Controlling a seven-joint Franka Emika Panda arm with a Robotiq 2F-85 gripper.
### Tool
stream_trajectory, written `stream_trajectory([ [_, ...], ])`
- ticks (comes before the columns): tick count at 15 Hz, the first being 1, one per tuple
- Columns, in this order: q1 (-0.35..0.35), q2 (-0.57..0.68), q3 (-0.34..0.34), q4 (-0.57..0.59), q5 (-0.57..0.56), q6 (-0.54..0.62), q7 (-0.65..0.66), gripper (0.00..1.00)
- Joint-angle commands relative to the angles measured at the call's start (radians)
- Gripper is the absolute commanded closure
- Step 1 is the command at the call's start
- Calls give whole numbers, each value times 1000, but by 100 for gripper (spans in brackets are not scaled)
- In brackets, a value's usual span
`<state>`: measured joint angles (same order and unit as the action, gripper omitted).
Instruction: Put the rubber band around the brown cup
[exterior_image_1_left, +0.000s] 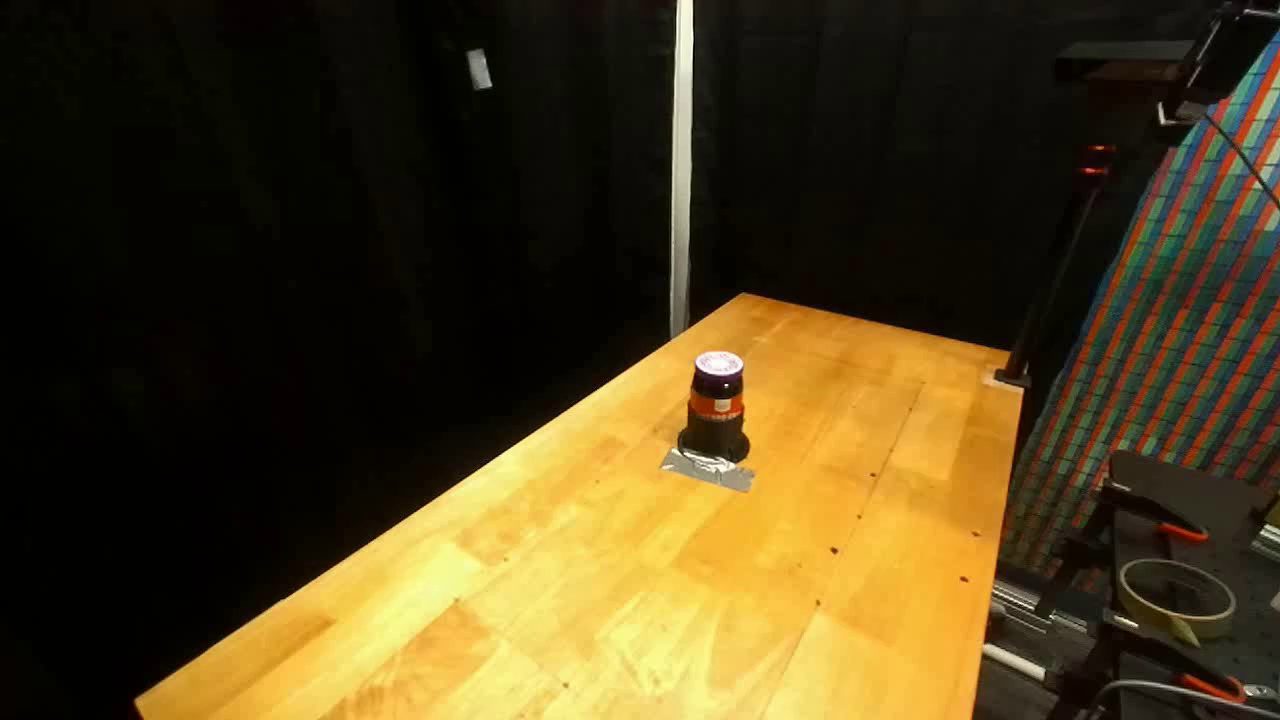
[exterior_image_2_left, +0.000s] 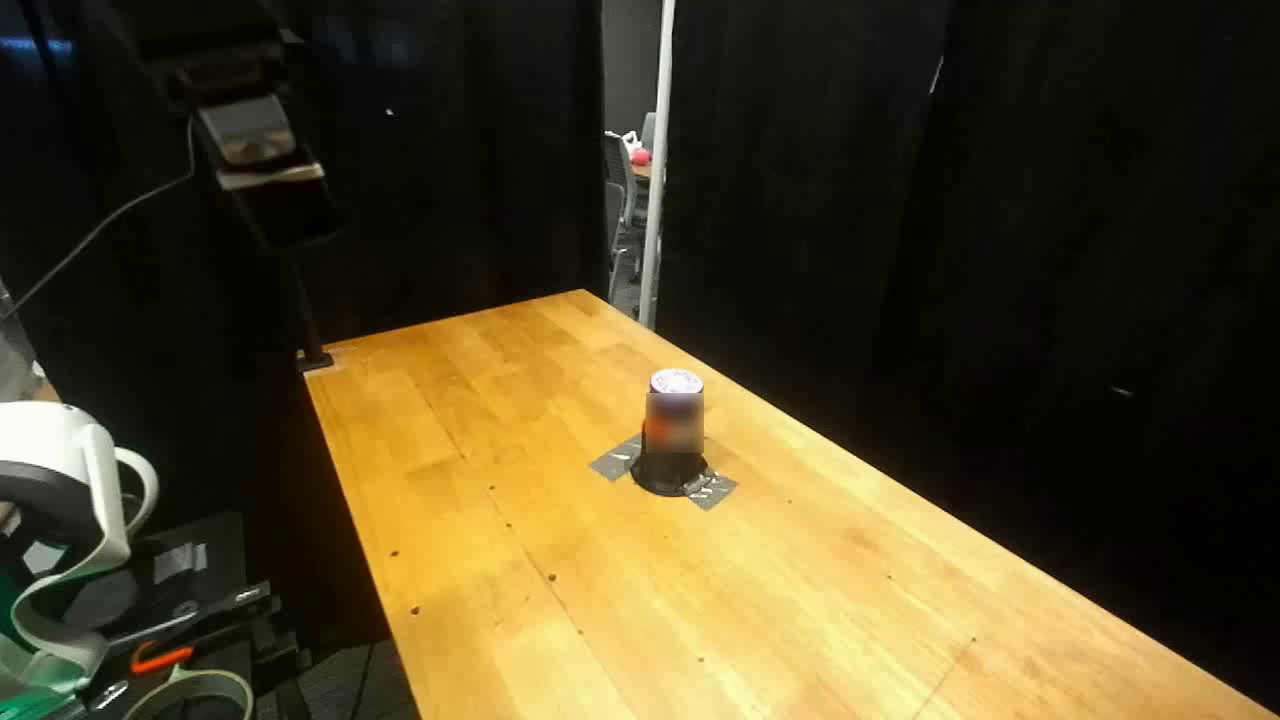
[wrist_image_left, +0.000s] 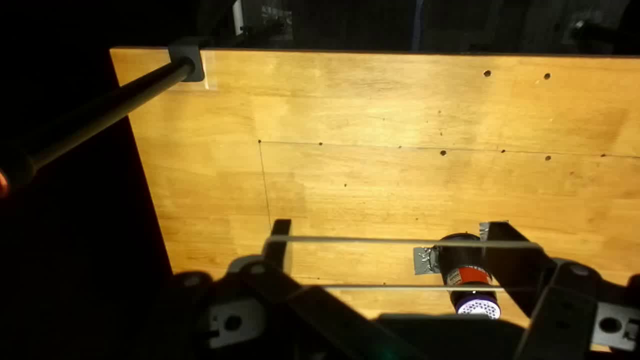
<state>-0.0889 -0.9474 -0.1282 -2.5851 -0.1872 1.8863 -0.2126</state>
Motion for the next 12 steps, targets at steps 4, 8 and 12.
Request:
stream_trajectory([
  [4, 9, -4, -5, 7, -6, -3, 6, 0],
  [8, 37, 73, 26, 54, 4, -9, 13, 0],
  [12, 129, 299, 75, 175, 63, -18, 14, 0],
])
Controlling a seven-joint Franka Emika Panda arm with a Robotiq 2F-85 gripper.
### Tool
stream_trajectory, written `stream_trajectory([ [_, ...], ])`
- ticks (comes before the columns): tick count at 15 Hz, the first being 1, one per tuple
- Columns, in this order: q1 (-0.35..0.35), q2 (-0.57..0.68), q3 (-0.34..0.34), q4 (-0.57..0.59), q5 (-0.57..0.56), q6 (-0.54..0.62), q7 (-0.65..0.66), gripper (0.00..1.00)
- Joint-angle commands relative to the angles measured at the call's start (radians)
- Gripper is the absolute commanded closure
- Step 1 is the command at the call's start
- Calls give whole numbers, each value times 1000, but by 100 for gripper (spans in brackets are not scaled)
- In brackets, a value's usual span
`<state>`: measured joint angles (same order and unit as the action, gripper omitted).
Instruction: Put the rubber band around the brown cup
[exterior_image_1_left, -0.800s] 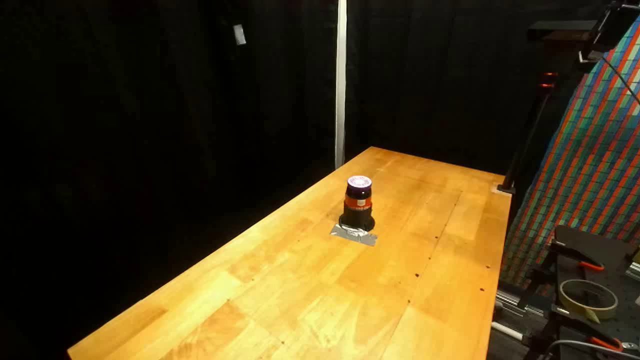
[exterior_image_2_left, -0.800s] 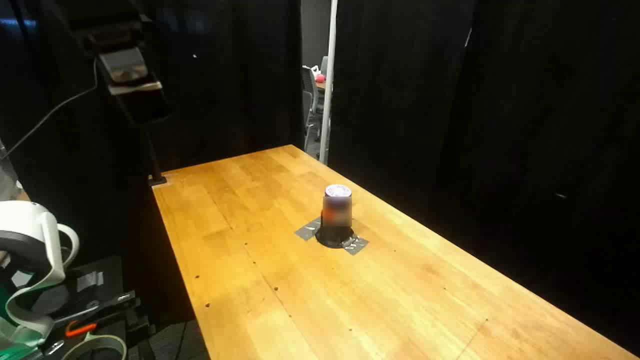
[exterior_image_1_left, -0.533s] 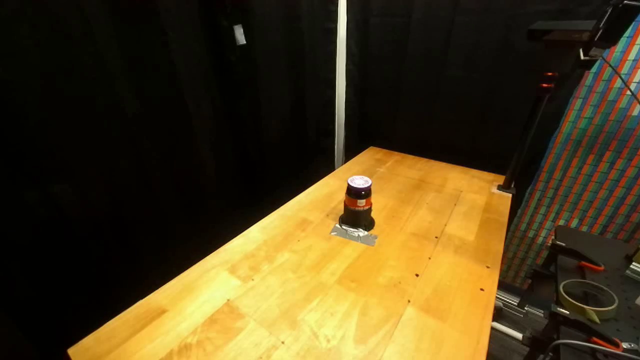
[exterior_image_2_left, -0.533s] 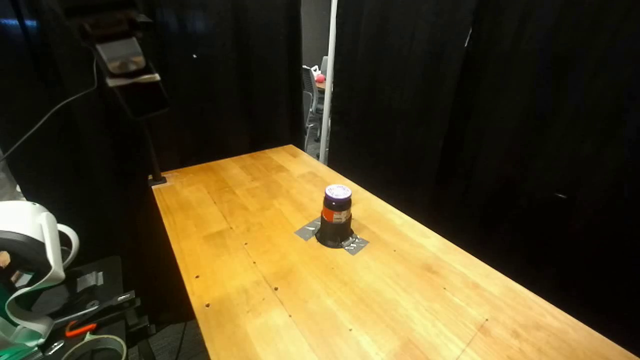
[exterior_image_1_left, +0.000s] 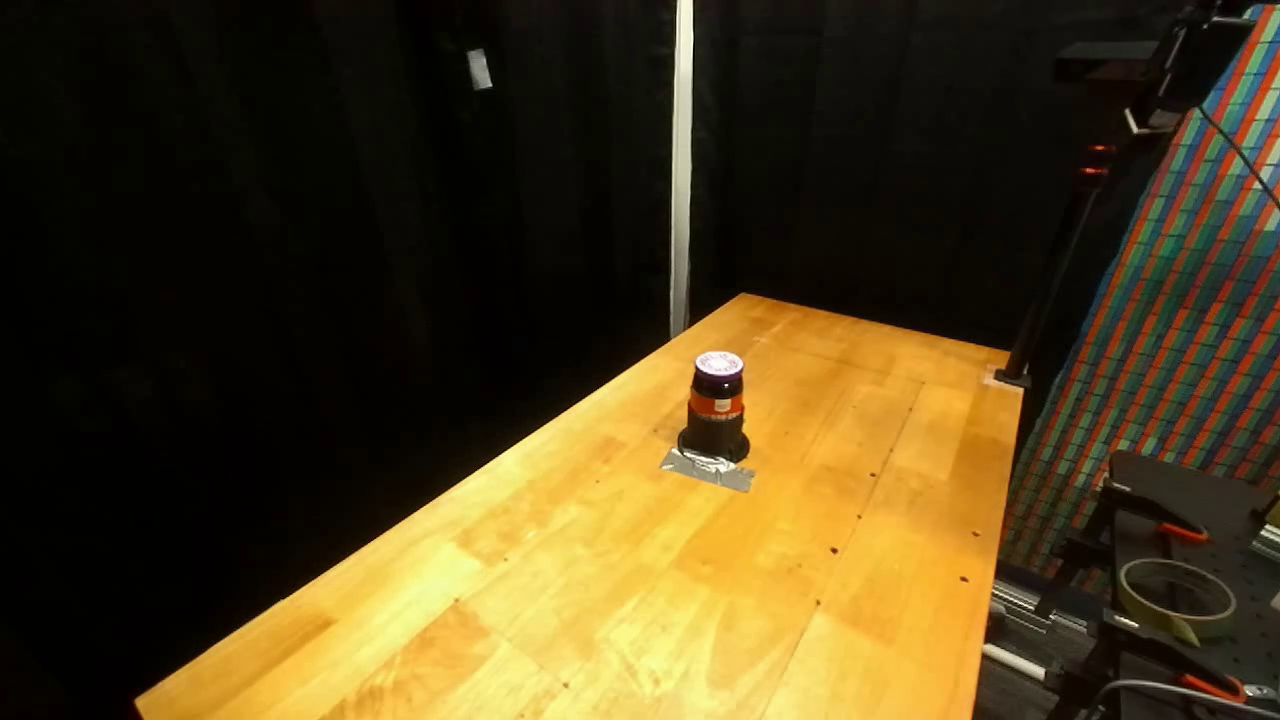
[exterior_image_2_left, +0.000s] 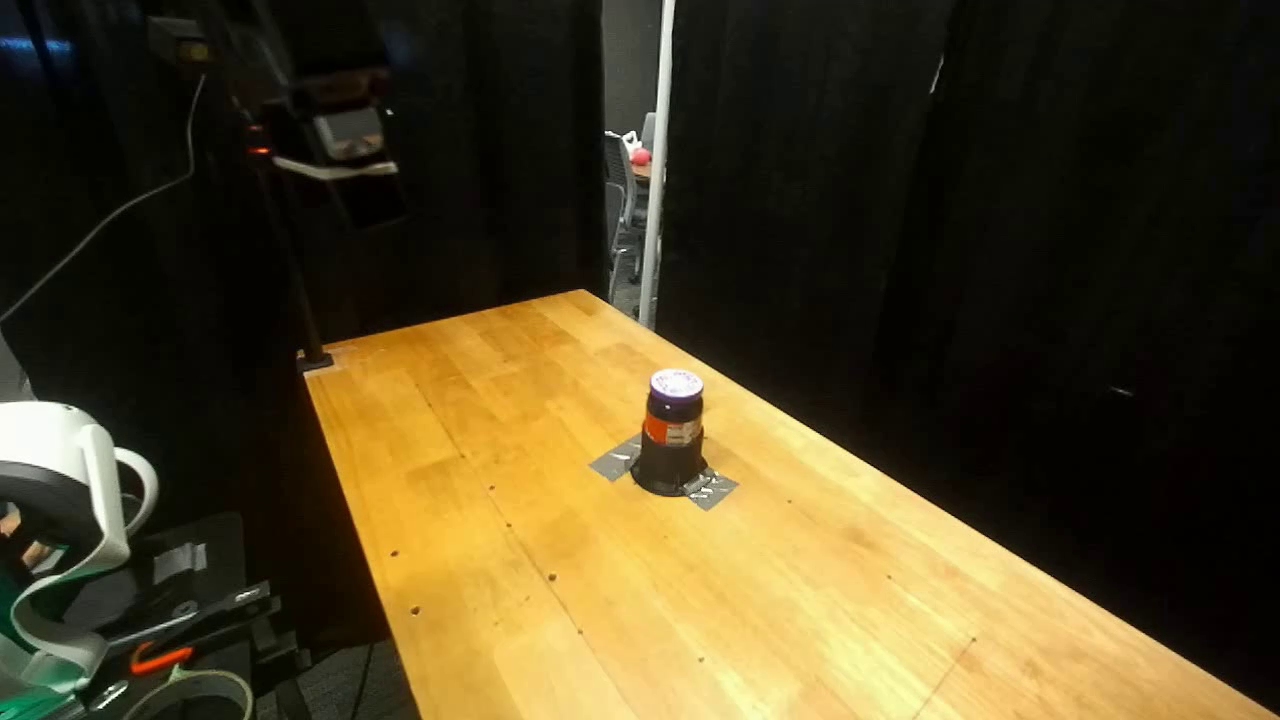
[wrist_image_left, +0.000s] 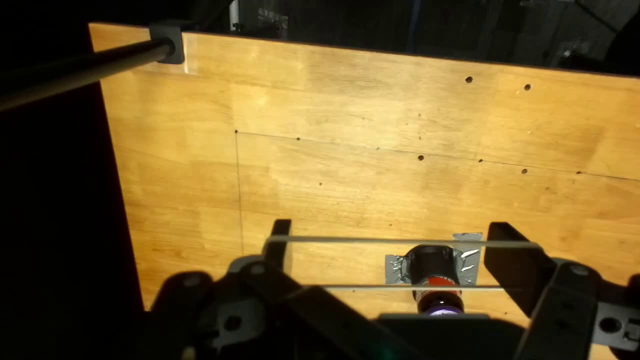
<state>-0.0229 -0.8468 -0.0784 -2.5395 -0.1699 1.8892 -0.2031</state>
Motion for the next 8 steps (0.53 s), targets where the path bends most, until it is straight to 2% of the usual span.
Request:
stream_trajectory([
  [1, 80, 251, 34, 162, 61, -34, 0, 0],
  [4, 123, 428, 45, 264, 140, -76, -13, 0],
  [6, 129, 553, 64, 338, 164, -71, -1, 0],
  [8, 122, 679, 93, 413, 161, -14, 51, 0],
])
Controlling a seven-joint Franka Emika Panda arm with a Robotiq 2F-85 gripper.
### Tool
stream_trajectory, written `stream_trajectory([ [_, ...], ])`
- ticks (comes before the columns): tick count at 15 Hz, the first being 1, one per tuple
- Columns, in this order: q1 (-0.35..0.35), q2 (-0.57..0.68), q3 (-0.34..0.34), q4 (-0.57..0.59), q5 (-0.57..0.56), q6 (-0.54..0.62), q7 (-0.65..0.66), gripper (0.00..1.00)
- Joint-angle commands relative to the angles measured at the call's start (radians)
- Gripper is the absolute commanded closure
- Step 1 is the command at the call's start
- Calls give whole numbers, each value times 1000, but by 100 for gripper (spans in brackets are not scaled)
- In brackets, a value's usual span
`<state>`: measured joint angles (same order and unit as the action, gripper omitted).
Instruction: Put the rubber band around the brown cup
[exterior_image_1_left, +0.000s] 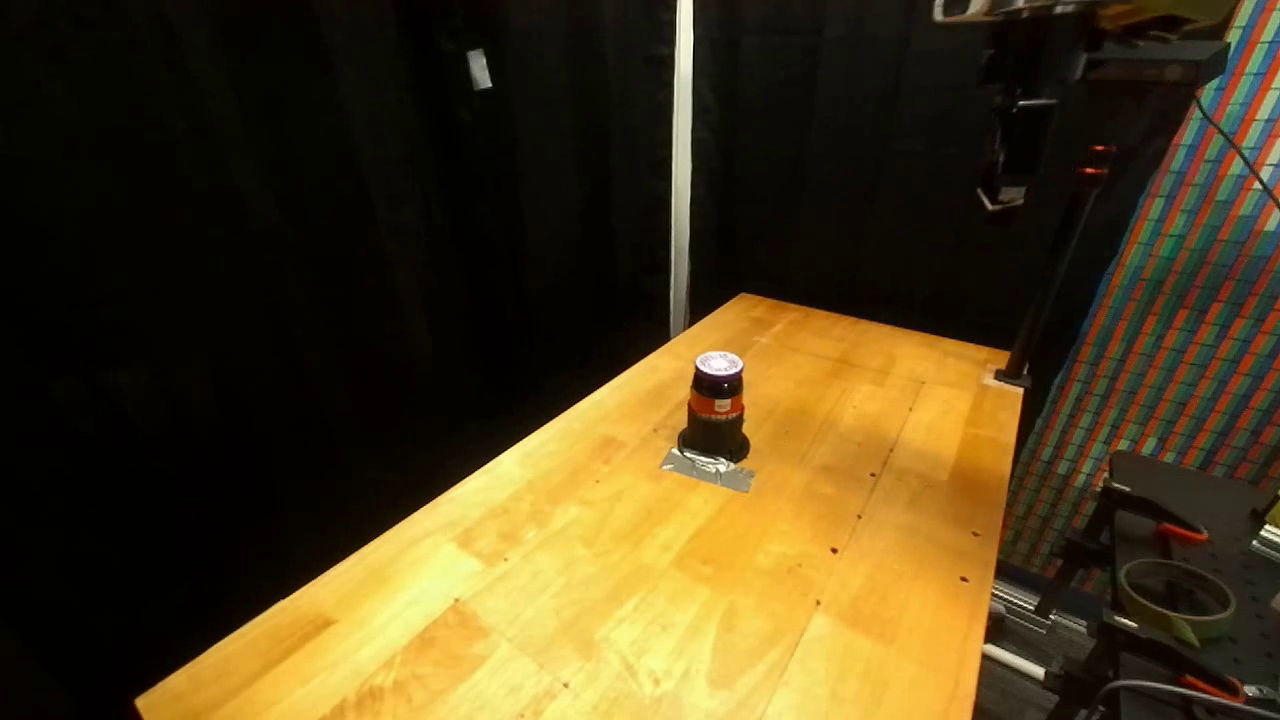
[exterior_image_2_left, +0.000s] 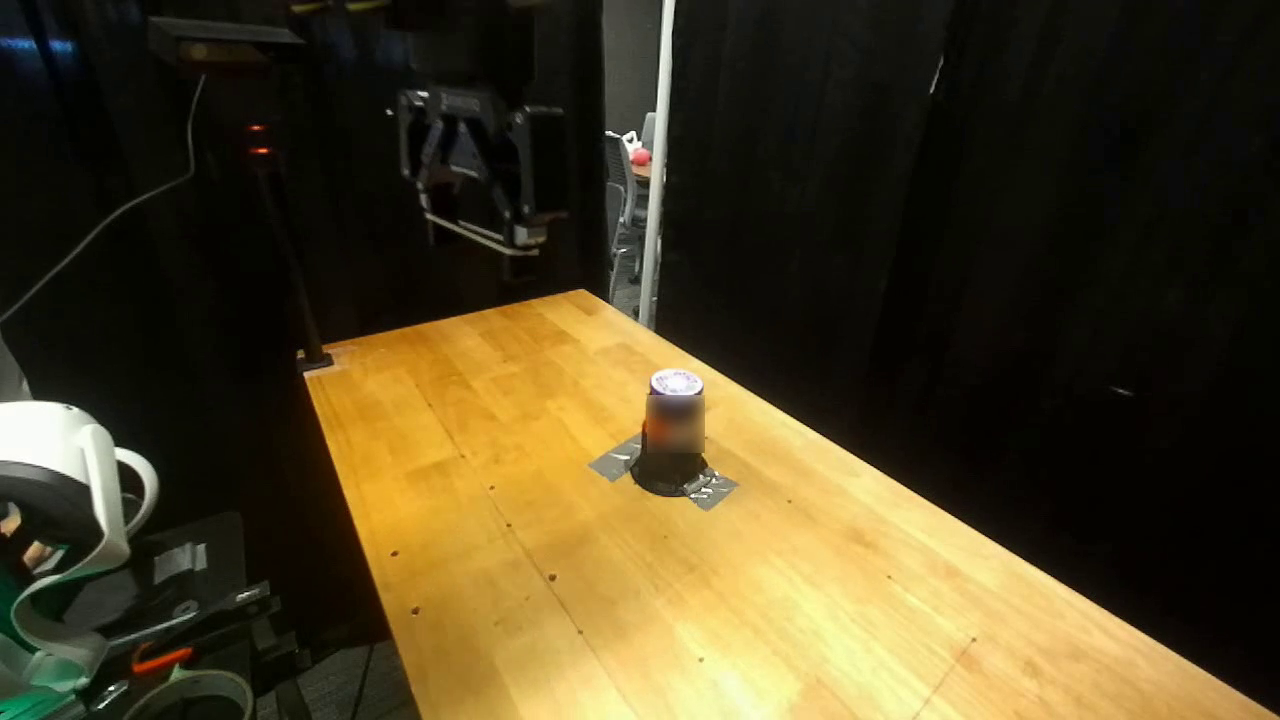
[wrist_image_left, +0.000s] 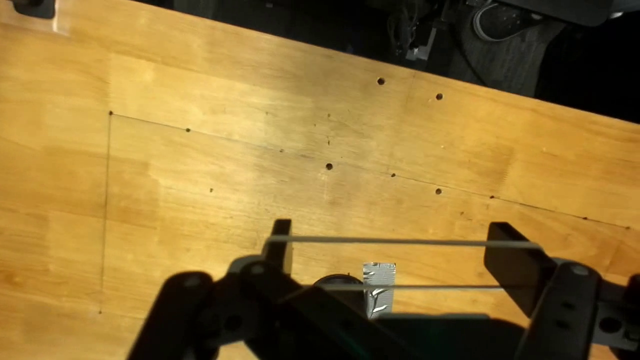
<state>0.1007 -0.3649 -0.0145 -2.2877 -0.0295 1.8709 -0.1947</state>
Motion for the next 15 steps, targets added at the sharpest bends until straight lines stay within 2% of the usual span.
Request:
stream_trajectory([
  [1, -5, 259, 47, 200, 7, 32, 75, 0],
  [5, 2, 473, 89, 351, -23, 155, 200, 0],
  [9, 19, 614, 93, 445, -68, 289, 300, 0],
  [12, 28, 701, 81, 495, -103, 365, 334, 0],
  [15, 26, 769, 80, 530, -82, 423, 333, 0],
])
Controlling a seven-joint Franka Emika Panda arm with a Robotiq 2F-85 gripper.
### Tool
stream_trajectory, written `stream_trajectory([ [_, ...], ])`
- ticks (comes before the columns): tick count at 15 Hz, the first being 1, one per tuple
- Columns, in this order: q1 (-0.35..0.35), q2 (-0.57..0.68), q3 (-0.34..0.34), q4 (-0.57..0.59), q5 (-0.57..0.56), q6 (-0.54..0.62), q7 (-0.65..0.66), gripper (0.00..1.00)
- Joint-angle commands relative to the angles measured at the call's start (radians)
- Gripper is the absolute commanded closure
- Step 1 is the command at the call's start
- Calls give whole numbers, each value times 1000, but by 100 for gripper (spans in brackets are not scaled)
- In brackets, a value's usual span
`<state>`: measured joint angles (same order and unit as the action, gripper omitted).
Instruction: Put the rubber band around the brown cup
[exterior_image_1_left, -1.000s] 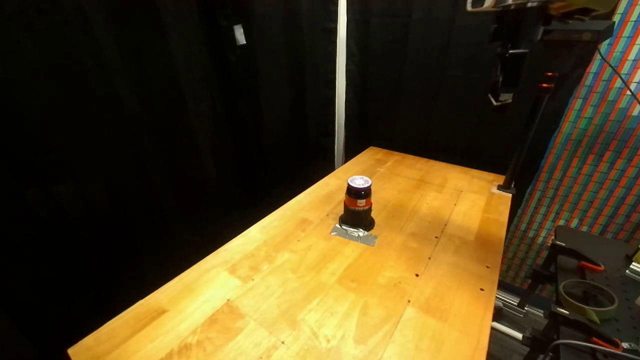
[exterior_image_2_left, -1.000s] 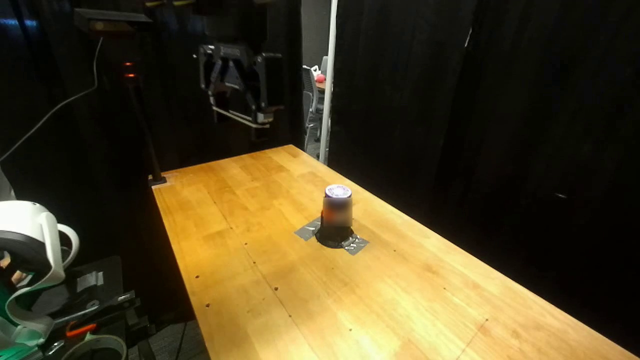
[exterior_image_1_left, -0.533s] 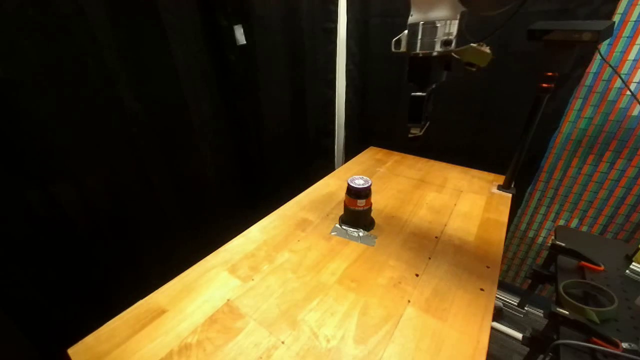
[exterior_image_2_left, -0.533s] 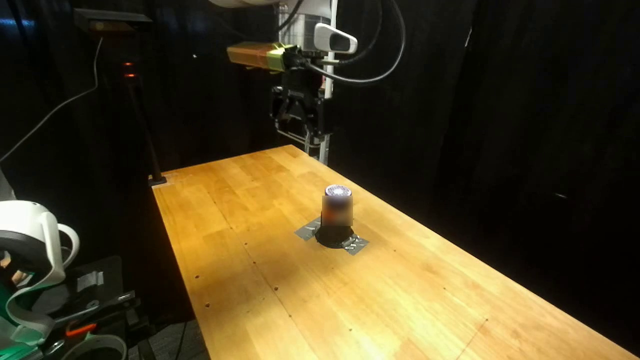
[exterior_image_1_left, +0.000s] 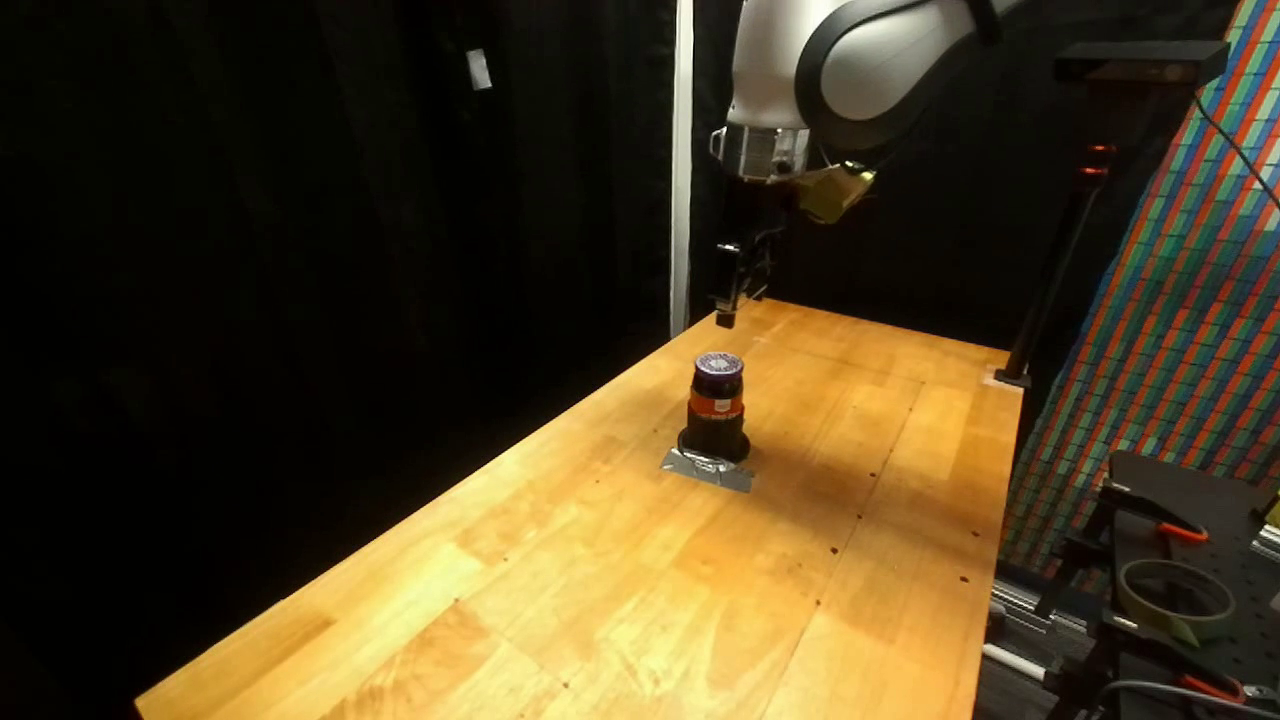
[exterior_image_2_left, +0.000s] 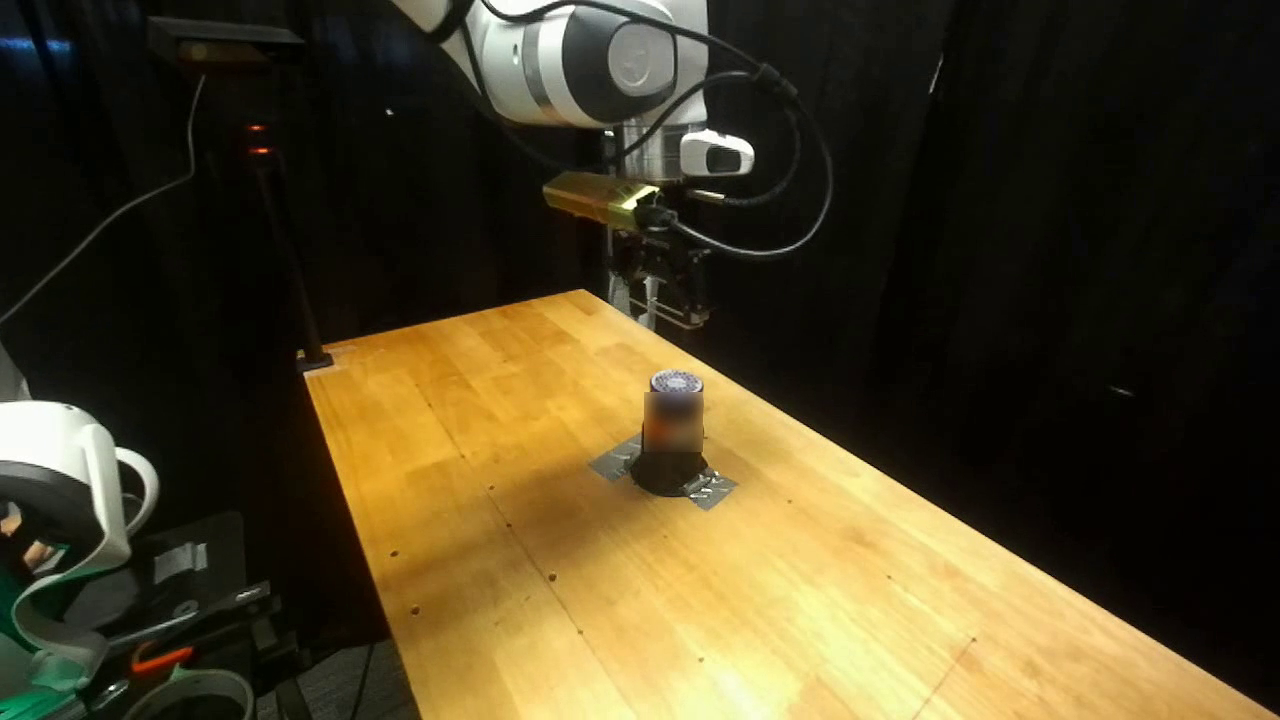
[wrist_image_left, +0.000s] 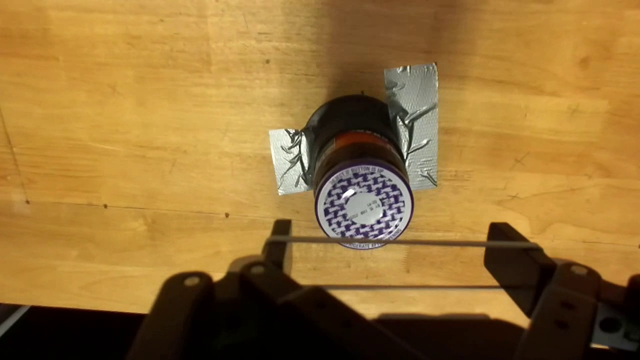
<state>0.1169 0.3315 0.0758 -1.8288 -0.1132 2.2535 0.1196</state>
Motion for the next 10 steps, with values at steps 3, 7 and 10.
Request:
stream_trajectory([
  [3, 10, 129, -10, 90, 8, 111, 6, 0],
  [7, 9, 187, -20, 102, 5, 220, -2, 0],
  [10, 10, 221, -35, 111, 1, 255, 1, 0],
])
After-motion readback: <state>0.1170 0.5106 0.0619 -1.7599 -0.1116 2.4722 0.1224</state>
